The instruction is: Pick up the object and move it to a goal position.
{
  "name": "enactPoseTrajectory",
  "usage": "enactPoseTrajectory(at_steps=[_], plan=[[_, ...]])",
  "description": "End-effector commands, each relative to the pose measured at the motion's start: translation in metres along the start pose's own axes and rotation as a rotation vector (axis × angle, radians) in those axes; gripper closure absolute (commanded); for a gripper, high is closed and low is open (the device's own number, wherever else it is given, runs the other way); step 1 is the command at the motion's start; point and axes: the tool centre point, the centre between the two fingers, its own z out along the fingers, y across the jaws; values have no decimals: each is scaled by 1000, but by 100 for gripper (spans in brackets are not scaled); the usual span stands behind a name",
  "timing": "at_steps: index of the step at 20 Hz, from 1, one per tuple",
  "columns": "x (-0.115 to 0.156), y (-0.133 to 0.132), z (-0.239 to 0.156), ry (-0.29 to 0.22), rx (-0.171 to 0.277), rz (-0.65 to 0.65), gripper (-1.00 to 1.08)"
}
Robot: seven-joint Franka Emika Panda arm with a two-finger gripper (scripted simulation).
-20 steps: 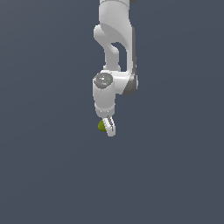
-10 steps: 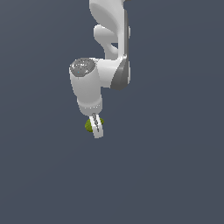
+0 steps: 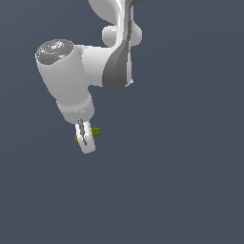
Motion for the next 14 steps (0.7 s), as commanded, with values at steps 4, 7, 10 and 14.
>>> enactPoseTrajectory(at_steps=[4, 7, 10, 14], plan=[[24, -11, -30, 0, 1, -1, 108], [35, -17, -43, -1, 1, -2, 108], [44, -21, -53, -1, 2, -2, 108], [53, -26, -63, -2, 2, -2, 108]])
